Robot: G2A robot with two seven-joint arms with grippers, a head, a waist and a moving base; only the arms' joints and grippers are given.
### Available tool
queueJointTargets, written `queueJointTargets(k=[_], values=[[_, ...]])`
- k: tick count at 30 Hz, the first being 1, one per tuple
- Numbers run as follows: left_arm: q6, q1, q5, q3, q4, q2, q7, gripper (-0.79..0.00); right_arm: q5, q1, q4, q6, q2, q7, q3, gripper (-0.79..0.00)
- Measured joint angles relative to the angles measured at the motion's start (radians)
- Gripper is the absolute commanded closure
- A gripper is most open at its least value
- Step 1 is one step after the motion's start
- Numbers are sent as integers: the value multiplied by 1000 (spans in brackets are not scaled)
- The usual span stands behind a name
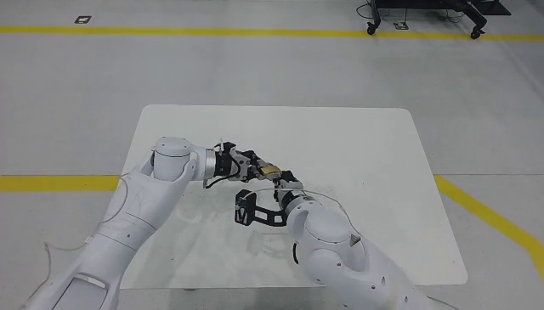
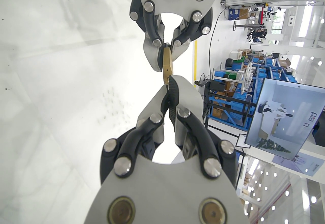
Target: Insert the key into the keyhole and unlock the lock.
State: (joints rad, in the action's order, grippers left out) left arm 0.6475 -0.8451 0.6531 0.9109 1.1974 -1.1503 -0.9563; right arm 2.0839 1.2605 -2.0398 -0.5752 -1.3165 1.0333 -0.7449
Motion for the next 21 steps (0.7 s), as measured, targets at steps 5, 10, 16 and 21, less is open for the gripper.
queueJointTargets(k=[5, 10, 16, 21], values=[[-4, -1, 4, 1, 1, 0, 2, 0, -33, 8, -7, 23, -7, -12, -19, -785], [-9, 0, 10, 7, -1, 1, 8, 0, -100, 27, -40, 0, -6, -46, -59, -785], [-17, -5, 18, 14, 3, 2, 18, 0, -176, 61, -92, -15, 2, -81, -124, -785], [-29, -8, 22, 18, 9, 3, 20, 0, -173, 60, -91, -15, 2, -80, -122, -785]])
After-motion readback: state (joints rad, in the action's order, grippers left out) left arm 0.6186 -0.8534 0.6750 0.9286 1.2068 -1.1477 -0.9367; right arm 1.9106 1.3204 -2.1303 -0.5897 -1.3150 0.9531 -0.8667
